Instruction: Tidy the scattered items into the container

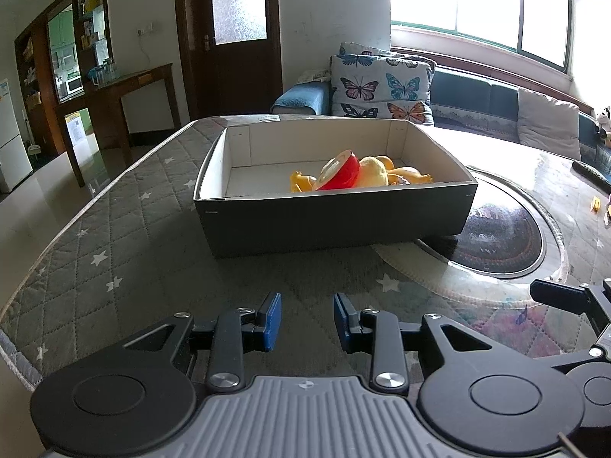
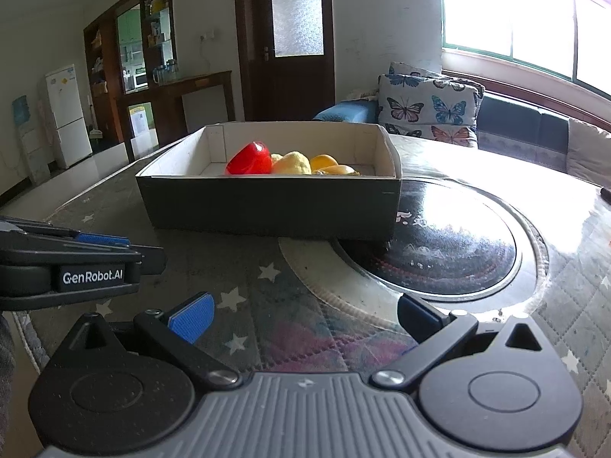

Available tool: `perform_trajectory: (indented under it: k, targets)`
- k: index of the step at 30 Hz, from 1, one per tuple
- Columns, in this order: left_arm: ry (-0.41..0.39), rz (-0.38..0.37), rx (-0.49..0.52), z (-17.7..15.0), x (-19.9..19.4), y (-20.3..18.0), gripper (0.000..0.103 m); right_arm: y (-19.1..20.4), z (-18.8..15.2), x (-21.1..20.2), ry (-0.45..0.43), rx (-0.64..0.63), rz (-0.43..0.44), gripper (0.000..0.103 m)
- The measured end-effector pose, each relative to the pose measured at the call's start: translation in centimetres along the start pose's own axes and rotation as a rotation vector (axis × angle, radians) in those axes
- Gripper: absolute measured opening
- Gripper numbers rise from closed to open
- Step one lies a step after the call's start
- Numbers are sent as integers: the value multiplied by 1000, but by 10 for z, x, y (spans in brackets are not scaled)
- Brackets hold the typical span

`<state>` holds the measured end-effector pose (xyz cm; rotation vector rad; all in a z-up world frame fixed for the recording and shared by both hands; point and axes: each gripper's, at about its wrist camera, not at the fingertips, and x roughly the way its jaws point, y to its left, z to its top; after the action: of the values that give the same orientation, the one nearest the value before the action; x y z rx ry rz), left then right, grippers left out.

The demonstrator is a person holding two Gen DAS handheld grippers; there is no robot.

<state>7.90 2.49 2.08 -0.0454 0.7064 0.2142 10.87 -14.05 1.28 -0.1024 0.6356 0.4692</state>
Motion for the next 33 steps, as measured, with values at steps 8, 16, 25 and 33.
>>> perform_trajectory:
  k: [8,16,25,33]
  targets:
    - [6,3,5,5,6,0,33,0,6,6,6,0,7,103]
    - [12,7,10,13,13,-1,33,-2,14,13,14,-4,9,103]
    - [27,14,20,23,26,-3,33,-6,24,25,23,1,10,103]
    - [34,21,21,32,37,-3,33,-8,32,37,32,3,16,103]
